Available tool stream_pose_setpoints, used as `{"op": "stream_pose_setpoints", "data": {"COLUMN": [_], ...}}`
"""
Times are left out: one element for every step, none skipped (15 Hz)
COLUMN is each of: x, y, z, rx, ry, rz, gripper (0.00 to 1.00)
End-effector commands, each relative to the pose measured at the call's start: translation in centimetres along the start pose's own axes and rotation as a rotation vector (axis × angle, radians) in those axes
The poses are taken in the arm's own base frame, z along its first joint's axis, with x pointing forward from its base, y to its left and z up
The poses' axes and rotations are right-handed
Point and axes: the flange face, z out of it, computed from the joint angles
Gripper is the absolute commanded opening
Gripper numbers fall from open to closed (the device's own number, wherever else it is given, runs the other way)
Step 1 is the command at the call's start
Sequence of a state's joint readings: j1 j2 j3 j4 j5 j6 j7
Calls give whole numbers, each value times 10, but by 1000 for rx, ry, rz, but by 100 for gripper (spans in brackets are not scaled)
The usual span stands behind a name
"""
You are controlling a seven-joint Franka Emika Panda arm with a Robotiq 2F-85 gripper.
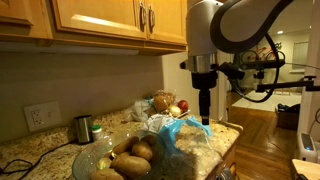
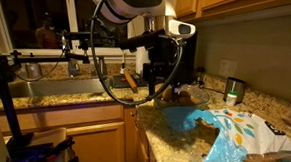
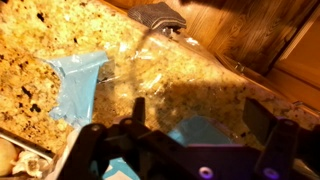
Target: Remove a potato from the plastic bag and put it in the glass bowl
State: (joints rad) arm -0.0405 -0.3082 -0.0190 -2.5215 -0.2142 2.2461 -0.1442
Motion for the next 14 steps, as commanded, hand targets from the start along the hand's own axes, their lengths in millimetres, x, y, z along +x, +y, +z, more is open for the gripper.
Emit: {"op": "stream_pose_setpoints", "data": {"x": [4, 6, 9, 12, 15, 18, 21, 23, 26, 28, 32, 35, 38, 41], "y": [2, 4, 8, 10, 14, 17, 22, 25, 30, 34, 39, 41, 44, 46], "z": [8, 10, 13, 15, 20, 24, 29, 33, 38, 43, 50, 56, 63, 69], "rx": [-22, -29, -33, -38, -47, -48, -45, -48, -47, -48, -48, -44, -40, -34], "ry": [8, 13, 20, 22, 28, 32, 31, 32, 29, 26, 23, 16, 11, 4], "rz": [27, 35, 38, 50, 66, 78, 101, 122, 143, 161, 181, 195, 208, 220], "gripper": [100, 100, 100, 100, 100, 100, 100, 100, 100, 100, 100, 100, 100, 100]}}
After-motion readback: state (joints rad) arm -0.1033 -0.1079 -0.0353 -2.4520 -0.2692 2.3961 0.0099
